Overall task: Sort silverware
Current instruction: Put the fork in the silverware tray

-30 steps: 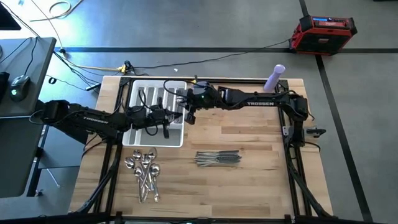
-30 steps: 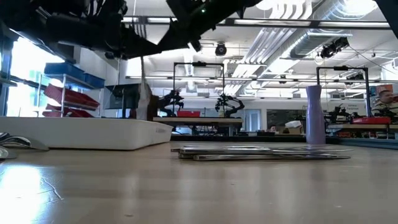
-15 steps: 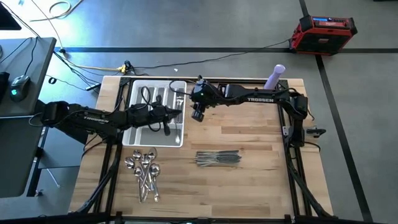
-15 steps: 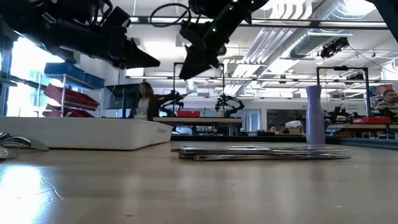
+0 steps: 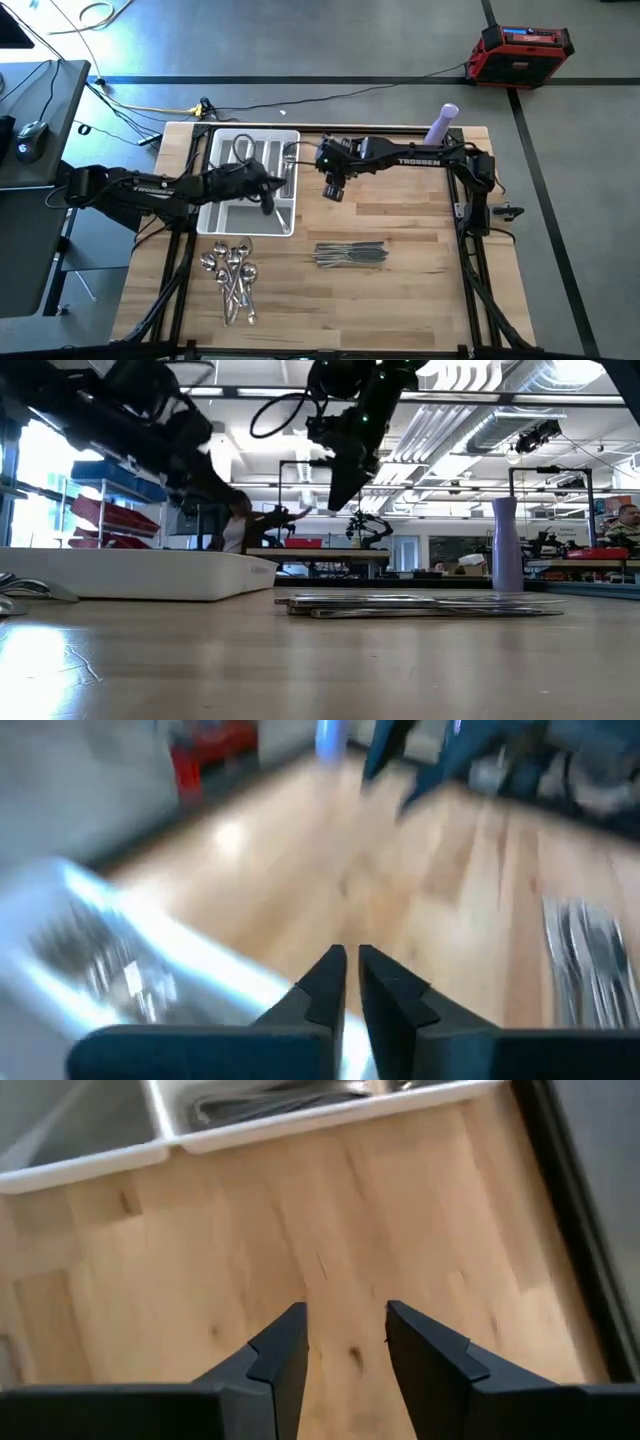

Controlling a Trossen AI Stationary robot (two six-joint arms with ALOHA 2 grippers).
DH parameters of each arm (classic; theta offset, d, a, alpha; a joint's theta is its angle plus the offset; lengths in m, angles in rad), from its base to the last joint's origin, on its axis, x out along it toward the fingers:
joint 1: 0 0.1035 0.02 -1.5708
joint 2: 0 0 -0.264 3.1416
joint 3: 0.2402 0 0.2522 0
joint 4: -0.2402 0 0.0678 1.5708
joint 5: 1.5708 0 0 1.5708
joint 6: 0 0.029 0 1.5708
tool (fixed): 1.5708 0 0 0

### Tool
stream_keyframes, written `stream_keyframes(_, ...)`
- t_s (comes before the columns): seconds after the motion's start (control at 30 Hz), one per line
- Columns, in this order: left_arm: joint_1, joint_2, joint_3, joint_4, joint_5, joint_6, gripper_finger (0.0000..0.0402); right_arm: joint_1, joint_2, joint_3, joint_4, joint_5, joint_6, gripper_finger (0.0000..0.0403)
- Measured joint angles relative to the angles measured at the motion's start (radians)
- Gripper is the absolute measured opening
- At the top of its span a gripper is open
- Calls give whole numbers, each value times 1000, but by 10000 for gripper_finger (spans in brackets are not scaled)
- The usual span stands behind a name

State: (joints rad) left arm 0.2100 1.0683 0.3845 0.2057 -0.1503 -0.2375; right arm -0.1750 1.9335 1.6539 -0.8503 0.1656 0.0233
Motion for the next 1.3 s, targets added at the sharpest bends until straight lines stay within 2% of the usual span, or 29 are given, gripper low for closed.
stream_keyframes(0.07, -8, 0, 25, -133, 16, 27, 52, 30, 0, 0, 4, -27, -5, 121)
stream_keyframes(0.2, -95, 0, 69, -289, 32, 291, 92, 102, 0, 0, 32, -46, -94, 121)
stream_keyframes(0.27, -145, 7, 100, -358, 3, 388, 107, 133, 0, 0, 56, -46, -116, 121)
stream_keyframes(0.4, -202, 62, 184, -548, -23, 461, 126, 179, 0, 0, 74, -46, -132, 121)
stream_keyframes(0.77, -238, 399, 345, -701, -107, 702, 165, 203, 0, 0, 62, -46, -129, 121)
stream_keyframes(0.87, -239, 474, 377, -727, -169, 748, 166, 203, 0, 0, 60, -45, -129, 121)
stream_keyframes(1.0, -240, 532, 420, -755, -211, 782, 137, 204, 0, 0, 59, -44, -128, 121)
stream_keyframes(1.13, -239, 559, 464, -802, -243, 789, 52, 203, 0, 0, 50, -42, -126, 121)
stream_keyframes(1.2, -244, 559, 488, -847, -298, 795, 19, 203, 0, 0, 49, -24, -125, 121)
stream_keyframes(1.3, -269, 543, 524, -903, -448, 738, 10, 209, 0, 0, 54, 53, -109, 121)
